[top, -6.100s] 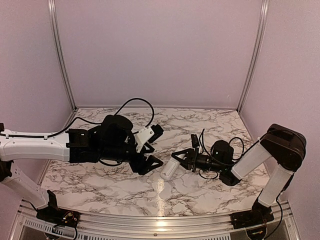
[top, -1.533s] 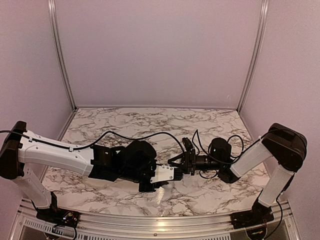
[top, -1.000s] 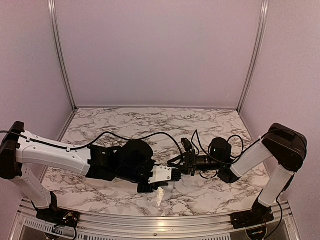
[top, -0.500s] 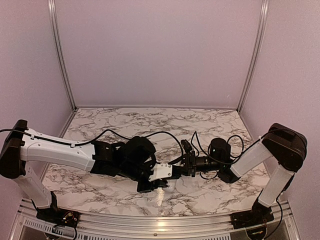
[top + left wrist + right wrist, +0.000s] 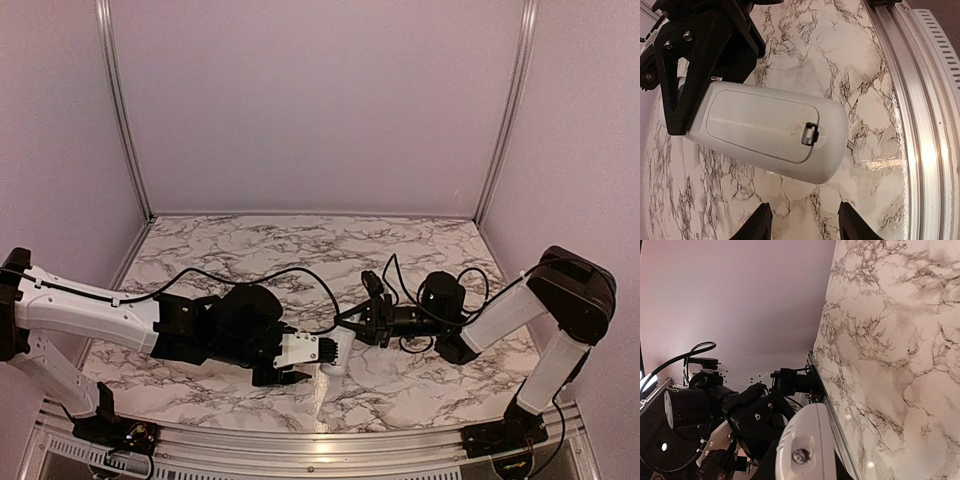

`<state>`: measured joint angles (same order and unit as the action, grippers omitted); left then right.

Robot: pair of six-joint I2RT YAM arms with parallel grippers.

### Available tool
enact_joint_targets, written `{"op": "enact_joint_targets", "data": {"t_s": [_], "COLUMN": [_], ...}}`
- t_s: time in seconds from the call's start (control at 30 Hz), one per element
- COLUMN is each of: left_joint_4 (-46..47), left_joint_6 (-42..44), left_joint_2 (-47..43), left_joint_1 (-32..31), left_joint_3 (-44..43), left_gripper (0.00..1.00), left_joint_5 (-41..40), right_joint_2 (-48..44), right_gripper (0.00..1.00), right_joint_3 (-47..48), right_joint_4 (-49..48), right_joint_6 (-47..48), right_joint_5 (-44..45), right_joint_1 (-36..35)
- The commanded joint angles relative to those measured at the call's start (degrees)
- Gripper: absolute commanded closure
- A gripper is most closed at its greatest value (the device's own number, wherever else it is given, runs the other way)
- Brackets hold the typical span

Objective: Load the batteries into the remote control
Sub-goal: Press the battery cover on the remote control.

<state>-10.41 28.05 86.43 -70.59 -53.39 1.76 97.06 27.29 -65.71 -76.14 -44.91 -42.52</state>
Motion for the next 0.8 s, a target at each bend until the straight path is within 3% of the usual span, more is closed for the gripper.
{"op": "enact_joint_targets", "data": {"t_s": [0.0,0.27,0.77], "left_joint_4": [6.15,14.1,13.13], "left_joint_6": [3.39,8.32,13.7], "left_joint_2": [-3.72,-6.78,-1.44], "left_joint_1": [-2.28,-6.13,-9.31], "left_joint_3": [2.66,6.26,2.41], "left_gripper": [0.5,0.44,0.48], "left_joint_5": [-7.24,-13.06,-13.39], "right_joint_2": [-1.09,-1.22,-1.29], "right_gripper": [1.0,1.0,1.0], "right_joint_3": [1.54,1.23,1.32], "right_joint_4": [-3.09,-1.35,-2.4], "right_joint_6": [-1.56,-1.36,-2.52], "right_joint_5": [-0.72,-0.27,-0.28], "right_joint_1": [-0.25,-0.27,-0.69]}}
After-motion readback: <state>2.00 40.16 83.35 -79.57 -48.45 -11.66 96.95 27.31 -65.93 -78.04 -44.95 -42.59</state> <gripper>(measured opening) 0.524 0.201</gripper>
